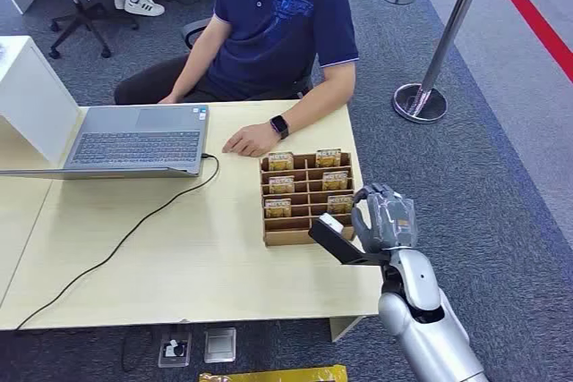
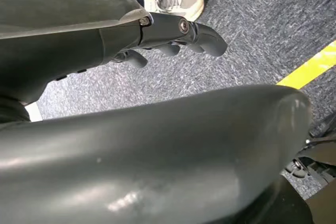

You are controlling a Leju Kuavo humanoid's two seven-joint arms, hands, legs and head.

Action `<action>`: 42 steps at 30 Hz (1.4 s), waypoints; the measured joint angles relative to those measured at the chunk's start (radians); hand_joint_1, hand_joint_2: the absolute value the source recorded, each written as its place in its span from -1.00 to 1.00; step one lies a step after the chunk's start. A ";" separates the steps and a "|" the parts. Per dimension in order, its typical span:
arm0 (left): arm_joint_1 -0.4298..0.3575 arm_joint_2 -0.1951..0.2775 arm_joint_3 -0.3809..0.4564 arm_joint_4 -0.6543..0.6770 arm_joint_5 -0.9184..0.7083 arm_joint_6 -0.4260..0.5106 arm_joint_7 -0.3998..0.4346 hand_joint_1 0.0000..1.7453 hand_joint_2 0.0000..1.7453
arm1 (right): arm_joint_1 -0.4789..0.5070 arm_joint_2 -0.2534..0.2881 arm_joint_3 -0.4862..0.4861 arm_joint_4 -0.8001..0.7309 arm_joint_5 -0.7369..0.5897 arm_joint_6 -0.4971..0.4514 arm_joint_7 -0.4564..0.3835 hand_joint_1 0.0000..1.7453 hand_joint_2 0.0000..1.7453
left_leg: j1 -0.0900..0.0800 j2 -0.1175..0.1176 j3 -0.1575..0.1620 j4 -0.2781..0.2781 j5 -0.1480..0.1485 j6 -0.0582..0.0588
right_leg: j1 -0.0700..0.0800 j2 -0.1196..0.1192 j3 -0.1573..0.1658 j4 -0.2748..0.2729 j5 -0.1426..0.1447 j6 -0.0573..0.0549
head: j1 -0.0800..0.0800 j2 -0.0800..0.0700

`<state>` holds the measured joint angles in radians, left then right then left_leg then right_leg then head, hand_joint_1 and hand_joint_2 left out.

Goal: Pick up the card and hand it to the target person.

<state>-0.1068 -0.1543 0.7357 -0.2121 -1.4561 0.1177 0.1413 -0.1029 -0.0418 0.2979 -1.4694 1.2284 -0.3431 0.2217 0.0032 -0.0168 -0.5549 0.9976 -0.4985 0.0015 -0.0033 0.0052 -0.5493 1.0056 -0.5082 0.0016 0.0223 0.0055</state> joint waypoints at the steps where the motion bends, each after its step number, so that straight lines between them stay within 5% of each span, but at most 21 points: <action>1: -0.001 0.000 -0.001 0.000 0.000 -0.001 0.001 -1.00 -1.00 | 0.000 0.001 0.000 0.001 0.004 0.001 0.002 -0.17 1.00 | 0.000 0.000 0.000 0.000 0.000 0.000 | 0.000 0.000 0.000 0.000 0.000 0.000 | 0.000 0.000; 7: -0.007 -0.003 -0.012 0.000 -0.008 -0.002 0.013 -1.00 -1.00 | -0.012 0.010 0.006 0.015 0.034 0.015 0.015 -0.35 1.00 | 0.000 0.000 0.000 0.000 0.000 0.000 | 0.000 0.000 0.000 0.000 0.000 0.000 | 0.000 0.000; 14: -0.011 -0.004 -0.017 0.000 -0.009 -0.002 0.013 -1.00 -1.00 | -0.064 0.033 0.020 0.051 0.096 0.020 0.027 -0.23 1.00 | 0.000 0.000 0.000 0.000 0.000 0.000 | 0.000 0.000 0.000 0.000 0.000 0.000 | 0.000 0.000; 19: -0.011 -0.004 -0.017 0.000 0.000 -0.004 0.014 -1.00 -1.00 | -0.117 0.061 0.026 0.094 0.119 0.029 0.039 0.08 1.00 | 0.000 0.000 0.000 0.000 0.000 0.000 | 0.000 0.000 0.000 0.001 0.000 0.000 | 0.000 0.000; 30: -0.011 -0.005 -0.017 0.000 0.008 -0.007 0.014 -1.00 -1.00 | -0.158 0.089 0.031 0.150 0.131 0.039 0.038 0.15 1.00 | 0.000 0.000 0.000 0.000 0.000 0.000 | 0.000 0.000 0.000 0.000 0.000 0.000 | 0.001 0.000; 42: -0.012 -0.005 -0.017 0.000 0.002 -0.006 0.016 -1.00 -1.00 | -0.141 0.090 0.028 0.163 0.150 0.047 0.051 -0.14 1.00 | 0.000 0.000 0.000 0.000 0.000 0.000 | 0.000 0.000 0.000 0.000 0.000 0.000 | 0.000 0.000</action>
<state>-0.1188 -0.1595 0.7186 -0.2121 -1.4537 0.1122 0.1575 -0.2439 0.0481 0.3259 -1.3069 1.3783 -0.2963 0.2728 0.0032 -0.0168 -0.5548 0.9976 -0.4983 0.0013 -0.0033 0.0052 -0.5494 1.0061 -0.5081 0.0016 0.0222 0.0055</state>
